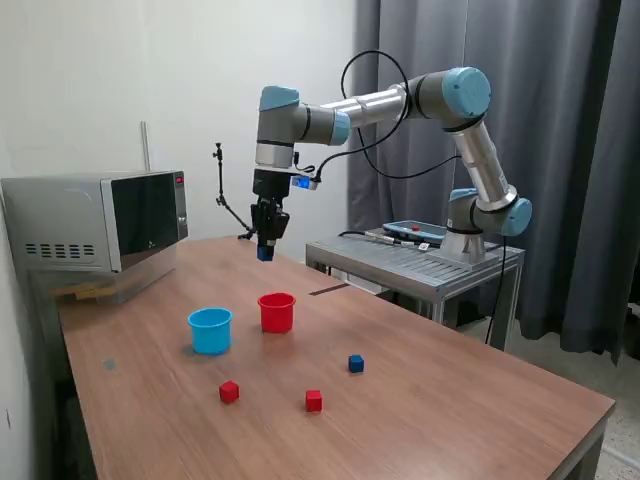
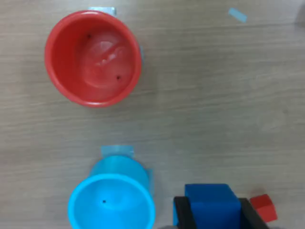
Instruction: Place red objects in the red bin, and blue objects in the blue bin.
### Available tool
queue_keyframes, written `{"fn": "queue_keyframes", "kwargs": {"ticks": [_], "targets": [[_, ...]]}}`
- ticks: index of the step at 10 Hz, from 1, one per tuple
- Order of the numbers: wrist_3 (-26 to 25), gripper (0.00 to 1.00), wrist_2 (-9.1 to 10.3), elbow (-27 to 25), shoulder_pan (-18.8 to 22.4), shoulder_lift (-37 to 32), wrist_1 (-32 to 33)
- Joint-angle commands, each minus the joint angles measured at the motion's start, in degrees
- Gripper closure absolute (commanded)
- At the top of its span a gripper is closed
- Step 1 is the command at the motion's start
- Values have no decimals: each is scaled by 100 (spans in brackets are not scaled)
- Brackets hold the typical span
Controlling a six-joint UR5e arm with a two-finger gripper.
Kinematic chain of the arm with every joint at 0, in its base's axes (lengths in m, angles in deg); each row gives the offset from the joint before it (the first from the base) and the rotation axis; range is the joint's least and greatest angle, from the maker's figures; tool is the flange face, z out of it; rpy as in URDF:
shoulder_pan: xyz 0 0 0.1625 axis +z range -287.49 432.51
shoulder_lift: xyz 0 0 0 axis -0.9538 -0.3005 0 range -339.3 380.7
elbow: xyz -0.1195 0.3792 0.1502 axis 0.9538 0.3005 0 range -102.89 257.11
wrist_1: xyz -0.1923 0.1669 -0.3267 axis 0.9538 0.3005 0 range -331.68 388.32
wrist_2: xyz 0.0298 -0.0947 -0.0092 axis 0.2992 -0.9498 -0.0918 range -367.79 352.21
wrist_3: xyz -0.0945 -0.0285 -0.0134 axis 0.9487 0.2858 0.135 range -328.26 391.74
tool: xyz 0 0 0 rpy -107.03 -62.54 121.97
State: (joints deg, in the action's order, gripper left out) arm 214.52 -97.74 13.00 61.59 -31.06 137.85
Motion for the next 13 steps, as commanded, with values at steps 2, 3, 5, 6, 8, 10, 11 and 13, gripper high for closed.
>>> {"fn": "queue_keyframes", "kwargs": {"ticks": [2, 3, 5, 6, 8, 10, 11, 13], "targets": [[-67, 100, -6, 389, -191, 271, -46], [-67, 100, -6, 503, -261, 359, -46], [-76, 100, -6, 811, -340, 622, -54], [-76, 100, -6, 951, -367, 754, -63], [-85, 100, -6, 1198, -393, 948, -142], [-181, 100, -6, 1365, -455, 1133, -142], [-182, 100, -6, 1436, -455, 1212, -142], [-190, 100, -6, 1541, -455, 1352, -142]]}}
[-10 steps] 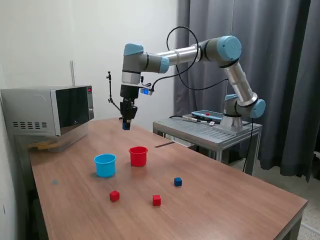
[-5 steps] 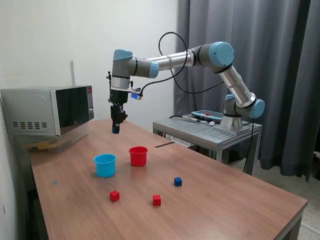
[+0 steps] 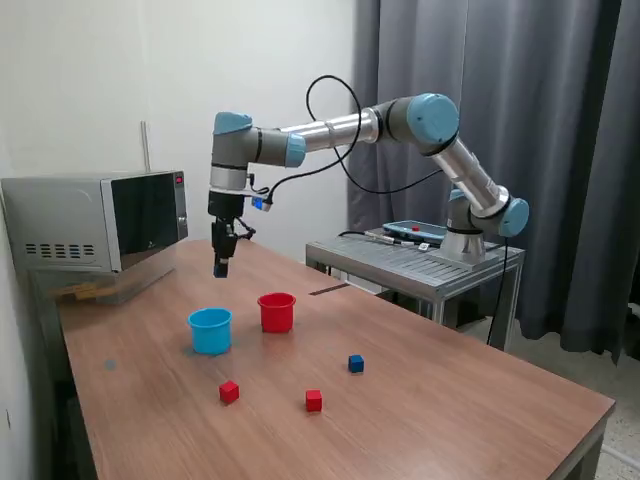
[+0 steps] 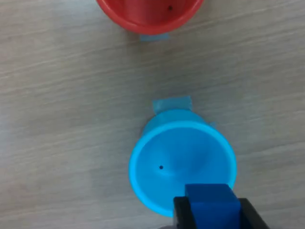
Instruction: Place red objects in the red bin, and blue objects in the blue bin.
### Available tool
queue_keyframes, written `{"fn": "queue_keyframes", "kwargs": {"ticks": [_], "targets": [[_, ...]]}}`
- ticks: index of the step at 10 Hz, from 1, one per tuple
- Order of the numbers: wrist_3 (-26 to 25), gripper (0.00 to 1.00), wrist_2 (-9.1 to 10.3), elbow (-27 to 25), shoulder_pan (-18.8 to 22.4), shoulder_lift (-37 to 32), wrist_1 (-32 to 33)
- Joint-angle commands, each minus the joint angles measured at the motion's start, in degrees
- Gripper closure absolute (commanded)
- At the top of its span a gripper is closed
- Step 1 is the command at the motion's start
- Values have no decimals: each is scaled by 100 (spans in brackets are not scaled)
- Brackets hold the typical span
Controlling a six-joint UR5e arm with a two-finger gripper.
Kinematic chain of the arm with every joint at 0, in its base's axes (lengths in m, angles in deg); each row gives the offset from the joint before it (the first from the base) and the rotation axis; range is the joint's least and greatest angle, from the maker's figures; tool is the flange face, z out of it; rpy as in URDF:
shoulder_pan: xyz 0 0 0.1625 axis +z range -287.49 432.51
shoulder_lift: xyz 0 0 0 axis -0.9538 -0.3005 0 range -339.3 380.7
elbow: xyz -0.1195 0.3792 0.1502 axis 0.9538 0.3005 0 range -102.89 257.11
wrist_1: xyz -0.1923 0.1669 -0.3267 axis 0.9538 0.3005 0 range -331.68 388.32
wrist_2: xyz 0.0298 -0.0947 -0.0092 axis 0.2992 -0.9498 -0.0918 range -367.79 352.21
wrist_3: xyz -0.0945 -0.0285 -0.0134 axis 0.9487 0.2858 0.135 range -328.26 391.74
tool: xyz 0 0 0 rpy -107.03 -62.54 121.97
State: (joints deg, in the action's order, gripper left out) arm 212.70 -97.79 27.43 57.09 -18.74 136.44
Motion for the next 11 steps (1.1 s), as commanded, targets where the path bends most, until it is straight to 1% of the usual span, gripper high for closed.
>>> {"fn": "queue_keyframes", "kwargs": {"ticks": [1, 7, 11], "targets": [[-8, 100, 0, 203, -5, 234, -1], [-35, 100, 26, 344, -14, 648, 139], [-35, 100, 53, 362, -14, 762, 280]]}}
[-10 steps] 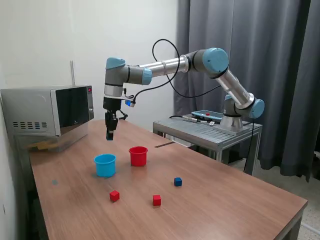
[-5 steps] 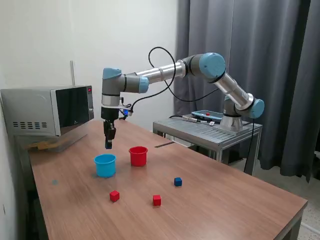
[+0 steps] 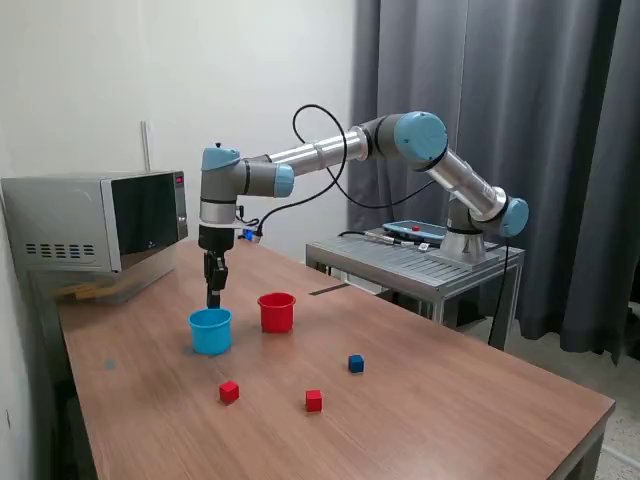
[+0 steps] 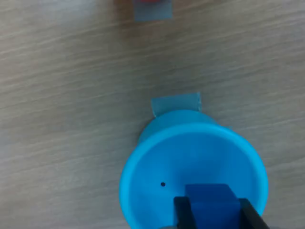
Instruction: Place red objects in the red bin, and blue objects in the blue bin.
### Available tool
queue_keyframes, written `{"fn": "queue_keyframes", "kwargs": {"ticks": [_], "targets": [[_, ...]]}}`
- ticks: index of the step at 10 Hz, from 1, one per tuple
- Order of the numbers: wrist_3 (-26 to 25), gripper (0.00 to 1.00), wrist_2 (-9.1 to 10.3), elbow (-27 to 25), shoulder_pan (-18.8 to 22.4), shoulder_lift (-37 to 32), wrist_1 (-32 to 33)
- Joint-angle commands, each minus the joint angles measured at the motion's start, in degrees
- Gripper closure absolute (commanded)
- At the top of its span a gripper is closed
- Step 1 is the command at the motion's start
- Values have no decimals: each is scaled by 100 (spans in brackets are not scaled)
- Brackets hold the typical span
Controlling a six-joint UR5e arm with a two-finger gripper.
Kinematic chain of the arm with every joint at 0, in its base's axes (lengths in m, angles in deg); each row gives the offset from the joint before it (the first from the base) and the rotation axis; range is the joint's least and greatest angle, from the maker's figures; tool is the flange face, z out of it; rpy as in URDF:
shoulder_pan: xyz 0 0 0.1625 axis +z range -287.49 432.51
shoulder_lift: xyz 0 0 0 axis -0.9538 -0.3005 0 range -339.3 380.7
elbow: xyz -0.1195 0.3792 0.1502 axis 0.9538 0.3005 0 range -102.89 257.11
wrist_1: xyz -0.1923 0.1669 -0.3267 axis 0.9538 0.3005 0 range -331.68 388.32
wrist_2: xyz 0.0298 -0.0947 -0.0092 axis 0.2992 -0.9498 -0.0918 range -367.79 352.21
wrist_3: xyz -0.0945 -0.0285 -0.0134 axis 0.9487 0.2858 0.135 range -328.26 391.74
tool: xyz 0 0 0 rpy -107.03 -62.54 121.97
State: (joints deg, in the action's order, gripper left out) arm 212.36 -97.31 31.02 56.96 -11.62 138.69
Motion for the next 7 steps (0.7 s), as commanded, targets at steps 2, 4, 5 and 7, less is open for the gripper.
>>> {"fn": "queue_keyframes", "kwargs": {"ticks": [2, 4, 5, 7], "targets": [[0, 100, 4, -32, 0, 59, 64], [-18, 0, 4, -32, 0, 50, 64], [-18, 0, -22, -32, 8, 50, 73], [-18, 0, -31, -32, 17, 50, 73]]}}
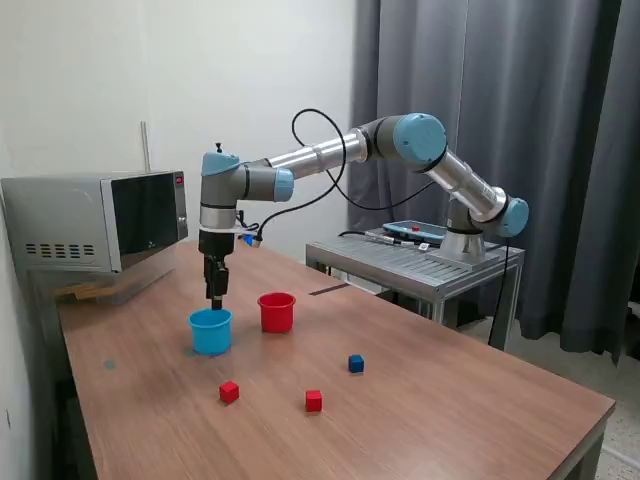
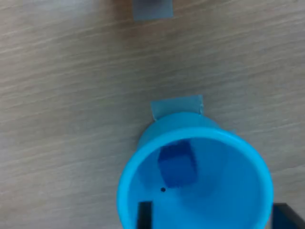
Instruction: Place red objects in the red bin, and blue objects in the blue bin.
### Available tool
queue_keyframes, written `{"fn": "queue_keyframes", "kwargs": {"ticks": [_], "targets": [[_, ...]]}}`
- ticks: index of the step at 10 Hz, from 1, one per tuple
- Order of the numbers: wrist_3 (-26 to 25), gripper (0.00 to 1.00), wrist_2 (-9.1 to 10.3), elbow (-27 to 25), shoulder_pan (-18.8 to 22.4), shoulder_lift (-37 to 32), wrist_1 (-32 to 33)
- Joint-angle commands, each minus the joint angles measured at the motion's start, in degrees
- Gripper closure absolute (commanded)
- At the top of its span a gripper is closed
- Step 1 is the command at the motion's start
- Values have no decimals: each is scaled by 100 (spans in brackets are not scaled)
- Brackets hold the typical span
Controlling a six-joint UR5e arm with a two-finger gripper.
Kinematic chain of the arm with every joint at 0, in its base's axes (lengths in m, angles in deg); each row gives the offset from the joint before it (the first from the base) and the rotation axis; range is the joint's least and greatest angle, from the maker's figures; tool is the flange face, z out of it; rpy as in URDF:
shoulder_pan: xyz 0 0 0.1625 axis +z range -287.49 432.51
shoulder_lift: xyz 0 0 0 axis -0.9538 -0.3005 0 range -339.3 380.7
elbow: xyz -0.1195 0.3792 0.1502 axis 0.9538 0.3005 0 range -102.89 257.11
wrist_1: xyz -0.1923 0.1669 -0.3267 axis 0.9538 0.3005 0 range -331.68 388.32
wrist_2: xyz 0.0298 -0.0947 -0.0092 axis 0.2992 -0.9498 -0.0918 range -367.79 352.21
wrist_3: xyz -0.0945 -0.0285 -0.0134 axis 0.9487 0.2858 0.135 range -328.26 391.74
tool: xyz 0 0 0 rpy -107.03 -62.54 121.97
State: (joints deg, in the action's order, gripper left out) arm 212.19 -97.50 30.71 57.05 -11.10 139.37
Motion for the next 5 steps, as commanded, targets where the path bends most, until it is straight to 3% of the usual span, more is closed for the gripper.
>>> {"fn": "queue_keyframes", "kwargs": {"ticks": [1, 5], "targets": [[-1, 0, -12, 8, 8, -1, -4], [8, 0, -38, 0, 52, -18, -21]]}}
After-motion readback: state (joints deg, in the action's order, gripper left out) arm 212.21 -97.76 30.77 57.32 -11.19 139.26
